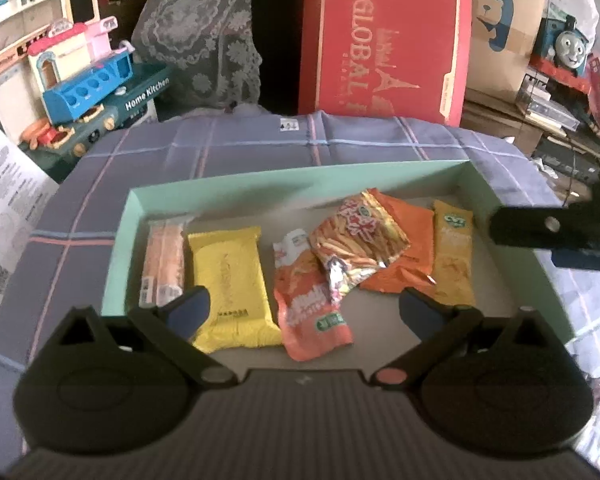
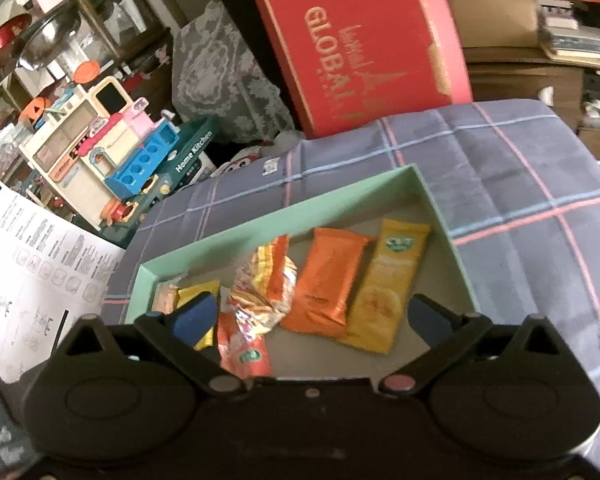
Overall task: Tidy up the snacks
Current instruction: 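Grasp the purple grape candy bag with the right tool while the left tool reaches the yellow stick snack, then close the left tool on the yellow-green stick snack and lift it, then carry the stick snack and grape candy bag over the mint-green box with both tools, then open both tools to drop the stick snack and grape bag into the box, then move both tools back over the loose snack pile beside the box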
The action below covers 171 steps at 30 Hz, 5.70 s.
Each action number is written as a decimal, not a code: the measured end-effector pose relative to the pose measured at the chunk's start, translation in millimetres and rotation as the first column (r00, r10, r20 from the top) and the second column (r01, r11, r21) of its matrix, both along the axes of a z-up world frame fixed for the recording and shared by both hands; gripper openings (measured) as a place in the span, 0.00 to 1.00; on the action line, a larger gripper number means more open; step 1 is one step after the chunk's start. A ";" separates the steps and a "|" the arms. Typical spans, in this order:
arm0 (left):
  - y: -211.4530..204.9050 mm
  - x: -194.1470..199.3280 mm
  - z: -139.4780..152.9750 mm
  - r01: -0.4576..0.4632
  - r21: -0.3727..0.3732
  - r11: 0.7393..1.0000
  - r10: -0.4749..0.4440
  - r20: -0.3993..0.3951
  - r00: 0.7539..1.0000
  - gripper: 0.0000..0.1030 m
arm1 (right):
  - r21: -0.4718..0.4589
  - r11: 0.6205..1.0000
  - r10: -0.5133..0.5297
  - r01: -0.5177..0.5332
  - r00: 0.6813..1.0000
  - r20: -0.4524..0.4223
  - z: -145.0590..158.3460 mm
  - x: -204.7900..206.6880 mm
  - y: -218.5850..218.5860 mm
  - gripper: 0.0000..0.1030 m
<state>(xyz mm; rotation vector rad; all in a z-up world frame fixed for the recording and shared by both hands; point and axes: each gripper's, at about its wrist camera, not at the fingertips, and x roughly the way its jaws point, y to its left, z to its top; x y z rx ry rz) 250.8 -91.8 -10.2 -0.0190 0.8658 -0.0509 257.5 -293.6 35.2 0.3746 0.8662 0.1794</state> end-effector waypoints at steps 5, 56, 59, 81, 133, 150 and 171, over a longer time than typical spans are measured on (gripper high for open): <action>-6.2 -25.2 8.8 0.061 -0.017 0.998 -0.061 -0.006 0.998 1.00 | 0.009 1.000 -0.030 0.030 1.000 0.006 4.0 -33.0 -23.1 1.00; -111.9 -125.3 -72.0 0.401 -0.025 0.916 -0.396 -0.226 0.890 0.32 | -0.006 0.971 -0.239 0.239 0.970 -0.037 -98.8 -162.9 -105.9 0.37; -106.1 -118.2 -72.8 0.366 -0.007 0.930 -0.358 -0.229 0.905 0.33 | -0.009 0.962 -0.273 0.273 0.962 0.013 -84.9 -167.3 -115.4 0.40; -125.0 -104.7 -77.1 0.436 0.016 0.900 -0.423 -0.212 0.881 0.26 | -0.098 0.995 0.023 -0.024 1.000 -0.015 -98.1 -129.4 -73.6 0.59; -58.6 -62.0 30.2 0.252 -0.114 0.961 -0.250 0.030 0.968 0.14 | -0.093 0.994 -0.045 0.061 0.984 0.170 10.9 -97.1 -72.3 0.16; -81.8 9.9 -26.2 0.239 -0.096 0.966 -0.246 -0.076 0.966 0.53 | -0.196 0.979 0.071 -0.051 0.993 0.092 -15.2 -12.5 -30.9 0.78; -49.7 -47.2 0.0 0.195 -0.088 0.977 -0.198 -0.029 0.980 1.00 | -0.160 0.987 0.005 0.009 0.996 0.085 6.8 -70.0 -38.7 1.00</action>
